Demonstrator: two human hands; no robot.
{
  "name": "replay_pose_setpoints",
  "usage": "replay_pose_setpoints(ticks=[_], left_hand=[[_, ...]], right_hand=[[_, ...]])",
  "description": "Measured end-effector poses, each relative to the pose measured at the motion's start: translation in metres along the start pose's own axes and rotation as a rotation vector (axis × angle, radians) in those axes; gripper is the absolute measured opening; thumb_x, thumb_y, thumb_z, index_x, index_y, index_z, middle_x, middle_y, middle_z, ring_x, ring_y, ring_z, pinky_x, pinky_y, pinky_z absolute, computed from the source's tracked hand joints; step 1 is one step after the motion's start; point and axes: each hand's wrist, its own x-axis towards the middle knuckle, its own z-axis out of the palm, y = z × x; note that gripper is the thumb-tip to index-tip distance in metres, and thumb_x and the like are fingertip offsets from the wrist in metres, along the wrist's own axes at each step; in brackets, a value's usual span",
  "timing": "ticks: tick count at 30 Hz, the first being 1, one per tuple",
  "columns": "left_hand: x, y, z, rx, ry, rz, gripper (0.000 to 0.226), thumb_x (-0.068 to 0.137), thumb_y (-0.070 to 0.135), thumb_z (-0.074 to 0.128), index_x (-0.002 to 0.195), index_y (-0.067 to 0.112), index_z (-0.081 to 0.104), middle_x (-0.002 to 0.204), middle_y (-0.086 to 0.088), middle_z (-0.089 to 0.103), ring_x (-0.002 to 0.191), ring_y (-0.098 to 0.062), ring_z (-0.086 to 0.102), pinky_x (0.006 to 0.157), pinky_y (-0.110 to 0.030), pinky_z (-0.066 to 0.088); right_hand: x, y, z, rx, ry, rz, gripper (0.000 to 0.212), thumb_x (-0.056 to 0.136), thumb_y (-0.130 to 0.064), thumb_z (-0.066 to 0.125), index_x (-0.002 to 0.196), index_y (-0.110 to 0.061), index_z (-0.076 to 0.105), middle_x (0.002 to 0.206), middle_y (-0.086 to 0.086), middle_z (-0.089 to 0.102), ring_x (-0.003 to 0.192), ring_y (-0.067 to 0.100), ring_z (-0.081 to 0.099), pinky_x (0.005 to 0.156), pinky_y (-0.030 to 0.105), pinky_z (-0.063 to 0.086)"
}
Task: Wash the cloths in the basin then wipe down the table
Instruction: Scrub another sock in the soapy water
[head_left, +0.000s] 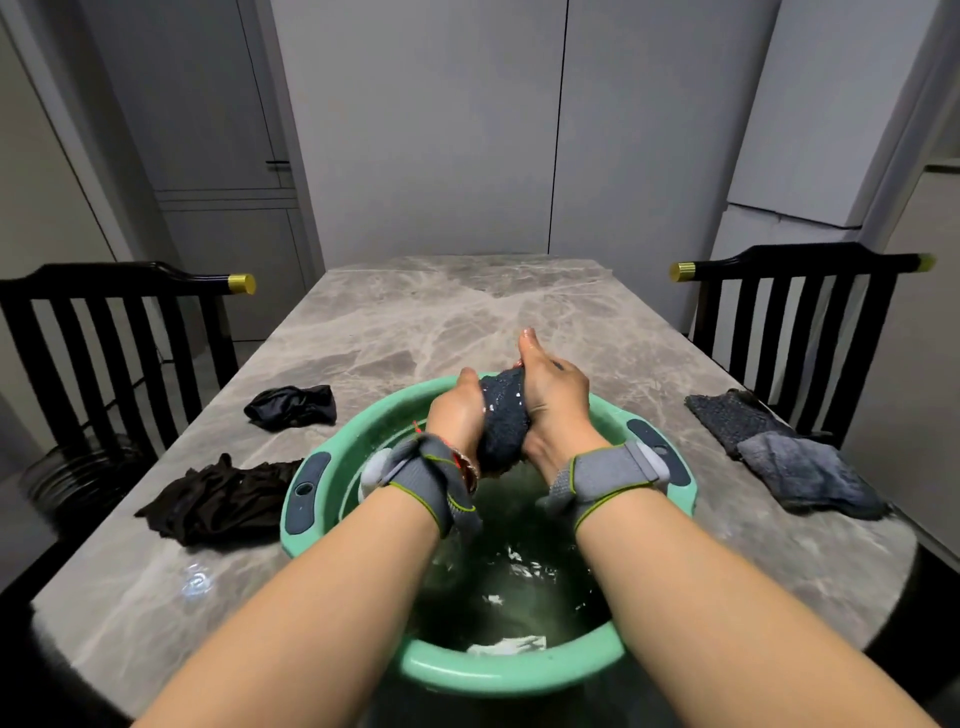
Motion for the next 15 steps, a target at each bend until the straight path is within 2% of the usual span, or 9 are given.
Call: replay_pose_setpoints(ticks=[1, 2, 5, 8, 11, 13, 15], left_hand=[[-0.002, 0.002, -0.001, 0.162, 0.071, 0.074, 0.053, 0.099, 0.037, 0.03, 0.126, -0.003, 0.051, 0.131, -0.027, 0.053, 0.12, -0.039, 0.052, 0.099, -0.046, 0.045], [-0.004, 0.003, 0.0, 0.306, 0.129, 0.115, 0.05, 0.1, 0.031, 0.028, 0.127, -0.006, 0.049, 0.132, -0.03, 0.05, 0.124, -0.041, 0.049, 0.104, -0.043, 0.041], [-0.011, 0.006, 0.005, 0.55, 0.204, 0.236, 0.045, 0.102, 0.023, 0.026, 0.119, -0.009, 0.054, 0.127, -0.032, 0.053, 0.12, -0.042, 0.049, 0.094, -0.037, 0.04], [-0.016, 0.003, 0.006, 0.609, 0.239, 0.293, 0.051, 0.101, 0.027, 0.028, 0.102, -0.01, 0.064, 0.117, -0.031, 0.06, 0.112, -0.042, 0.053, 0.09, -0.037, 0.042], [-0.018, -0.001, 0.006, 0.691, 0.219, 0.348, 0.051, 0.101, 0.026, 0.027, 0.096, -0.008, 0.065, 0.112, -0.03, 0.063, 0.107, -0.041, 0.056, 0.086, -0.037, 0.043], [-0.017, -0.004, 0.006, 0.748, 0.227, 0.392, 0.052, 0.1, 0.029, 0.027, 0.093, -0.005, 0.066, 0.108, -0.028, 0.064, 0.104, -0.041, 0.057, 0.081, -0.035, 0.042], [-0.017, -0.007, 0.005, 0.803, 0.236, 0.415, 0.052, 0.1, 0.032, 0.027, 0.092, -0.001, 0.066, 0.107, -0.025, 0.065, 0.103, -0.04, 0.058, 0.077, -0.033, 0.04]], right_hand=[[0.001, 0.0, 0.0, -0.005, 0.031, 0.025, 0.041, 0.087, -0.028, 0.065, 0.054, -0.011, 0.048, 0.052, 0.004, 0.046, 0.046, 0.018, 0.045, 0.052, 0.023, 0.043], [0.003, 0.001, -0.002, -0.02, 0.058, 0.049, 0.041, 0.087, -0.029, 0.065, 0.055, -0.011, 0.049, 0.053, 0.004, 0.048, 0.049, 0.019, 0.047, 0.057, 0.027, 0.046], [0.008, 0.005, -0.005, -0.081, 0.098, 0.099, 0.037, 0.087, -0.03, 0.063, 0.059, -0.01, 0.049, 0.062, 0.004, 0.051, 0.064, 0.021, 0.051, 0.068, 0.033, 0.046], [0.012, 0.012, -0.006, -0.147, 0.107, 0.137, 0.033, 0.087, -0.03, 0.061, 0.065, -0.01, 0.049, 0.067, 0.005, 0.054, 0.073, 0.024, 0.057, 0.072, 0.035, 0.051], [0.018, 0.02, -0.008, -0.271, 0.072, 0.149, 0.033, 0.09, -0.03, 0.055, 0.065, -0.01, 0.046, 0.067, 0.004, 0.051, 0.079, 0.025, 0.057, 0.084, 0.041, 0.052], [0.02, 0.022, -0.01, -0.314, 0.028, 0.159, 0.031, 0.093, -0.025, 0.05, 0.065, -0.012, 0.043, 0.065, 0.004, 0.047, 0.07, 0.024, 0.053, 0.071, 0.036, 0.051], [0.023, 0.027, -0.012, -0.311, 0.018, 0.189, 0.03, 0.092, -0.02, 0.047, 0.063, -0.014, 0.041, 0.061, 0.003, 0.044, 0.054, 0.019, 0.045, 0.055, 0.027, 0.039]])
